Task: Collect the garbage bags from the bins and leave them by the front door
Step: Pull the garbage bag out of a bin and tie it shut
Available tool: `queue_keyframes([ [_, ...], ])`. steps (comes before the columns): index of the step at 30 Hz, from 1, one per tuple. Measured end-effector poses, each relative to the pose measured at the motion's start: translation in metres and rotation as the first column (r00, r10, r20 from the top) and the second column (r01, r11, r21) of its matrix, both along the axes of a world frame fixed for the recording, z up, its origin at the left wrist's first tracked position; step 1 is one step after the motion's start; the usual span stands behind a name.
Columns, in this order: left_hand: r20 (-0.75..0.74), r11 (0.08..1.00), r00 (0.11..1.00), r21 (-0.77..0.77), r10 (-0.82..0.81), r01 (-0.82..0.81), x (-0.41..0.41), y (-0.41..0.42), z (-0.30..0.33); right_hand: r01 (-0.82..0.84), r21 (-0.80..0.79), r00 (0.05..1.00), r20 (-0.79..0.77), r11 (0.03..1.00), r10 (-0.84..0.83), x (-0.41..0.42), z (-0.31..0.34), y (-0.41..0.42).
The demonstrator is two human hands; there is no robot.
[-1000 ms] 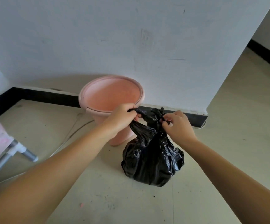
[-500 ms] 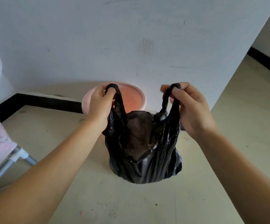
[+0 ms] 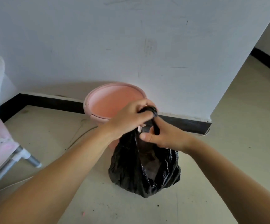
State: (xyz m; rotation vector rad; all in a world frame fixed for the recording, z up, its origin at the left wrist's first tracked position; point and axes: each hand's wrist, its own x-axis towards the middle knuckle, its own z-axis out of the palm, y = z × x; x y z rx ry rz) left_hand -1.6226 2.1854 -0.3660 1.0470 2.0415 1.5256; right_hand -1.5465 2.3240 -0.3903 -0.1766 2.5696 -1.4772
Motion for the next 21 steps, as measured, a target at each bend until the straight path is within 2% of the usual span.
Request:
queue_keyframes([
  [2, -0.117, 0.99, 0.985, -0.074, -0.126, 0.118, 0.01, 0.007, -0.001, -0.019, 0.023, 0.997, -0.081, 1.0, 0.021, -0.004, -0.002, -0.006],
  [6, -0.387, 0.985, 0.912, -0.153, -0.137, 0.083, 0.008, 0.011, 0.0, 0.129, -0.043, 0.987, -0.095, 0.991, -0.132, -0.006, 0.001, -0.007],
  [8, -0.372, 0.976, 0.912, -0.19, -0.175, 0.109, 0.001, 0.007, 0.002, 0.196, -0.12, 0.972, -0.108, 0.973, -0.209, -0.005, -0.003, -0.007],
  [10, -0.224, 0.969, 0.959, -0.213, -0.172, 0.124, -0.007, -0.001, 0.002, 0.267, -0.218, 0.959, -0.033, 0.939, -0.281, -0.005, -0.005, -0.008],
  [12, -0.186, 0.967, 0.973, -0.238, -0.138, 0.092, -0.013, -0.007, -0.002, 0.324, -0.235, 0.946, 0.057, 0.917, -0.319, -0.007, -0.007, -0.007],
  [16, -0.294, 0.954, 0.954, -0.297, -0.056, -0.036, -0.019, -0.009, -0.015, 0.37, -0.267, 0.929, 0.116, 0.89, -0.352, -0.006, -0.007, -0.006],
  [19, -0.436, 0.943, 0.889, -0.215, 0.139, -0.253, -0.027, -0.008, -0.022, 0.34, -0.284, 0.939, 0.04, 0.897, -0.343, -0.006, -0.008, -0.005],
  [21, -0.373, 0.925, 0.876, -0.102, 0.306, -0.367, -0.03, -0.008, -0.024, 0.326, -0.303, 0.942, 0.017, 0.896, -0.336, -0.008, -0.011, -0.002],
])
